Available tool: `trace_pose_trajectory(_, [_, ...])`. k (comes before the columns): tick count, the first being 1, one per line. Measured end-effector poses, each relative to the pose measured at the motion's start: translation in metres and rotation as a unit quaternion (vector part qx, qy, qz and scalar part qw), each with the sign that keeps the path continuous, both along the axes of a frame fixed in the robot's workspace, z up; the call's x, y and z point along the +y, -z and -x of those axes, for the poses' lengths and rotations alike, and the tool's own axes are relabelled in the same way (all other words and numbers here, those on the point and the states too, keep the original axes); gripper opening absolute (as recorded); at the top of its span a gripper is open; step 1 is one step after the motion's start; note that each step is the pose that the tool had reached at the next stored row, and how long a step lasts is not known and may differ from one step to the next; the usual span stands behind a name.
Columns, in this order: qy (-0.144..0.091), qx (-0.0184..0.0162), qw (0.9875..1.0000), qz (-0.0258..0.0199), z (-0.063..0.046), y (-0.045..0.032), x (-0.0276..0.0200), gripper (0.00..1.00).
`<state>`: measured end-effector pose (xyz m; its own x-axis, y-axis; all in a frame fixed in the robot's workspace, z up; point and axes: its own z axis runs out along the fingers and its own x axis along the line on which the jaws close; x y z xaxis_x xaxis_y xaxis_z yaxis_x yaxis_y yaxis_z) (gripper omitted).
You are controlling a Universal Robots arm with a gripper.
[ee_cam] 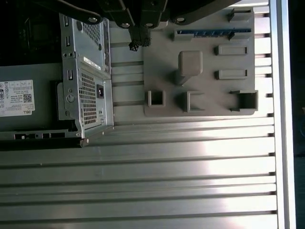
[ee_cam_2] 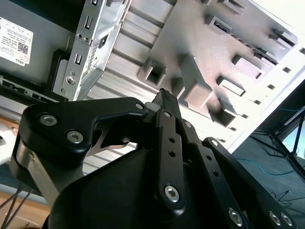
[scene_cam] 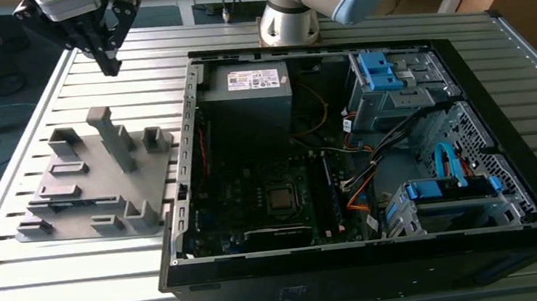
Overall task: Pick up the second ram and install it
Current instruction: 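Reach for the second ram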
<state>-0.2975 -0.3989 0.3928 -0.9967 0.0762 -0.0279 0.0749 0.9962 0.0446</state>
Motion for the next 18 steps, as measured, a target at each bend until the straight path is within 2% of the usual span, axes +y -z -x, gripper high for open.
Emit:
trace_pose_trajectory(11, [0.0, 0.0, 1.0, 0.0, 0.018, 0.0023, -0.0007, 0.1])
trace_pose_trajectory(15, [0.0, 0.0, 1.0, 0.0, 0.03, 0.0033, -0.0049, 0.1])
trace_pose_trajectory(18, [0.0, 0.0001, 1.0, 0.0, 0.036, 0.0039, -0.0109, 0.1])
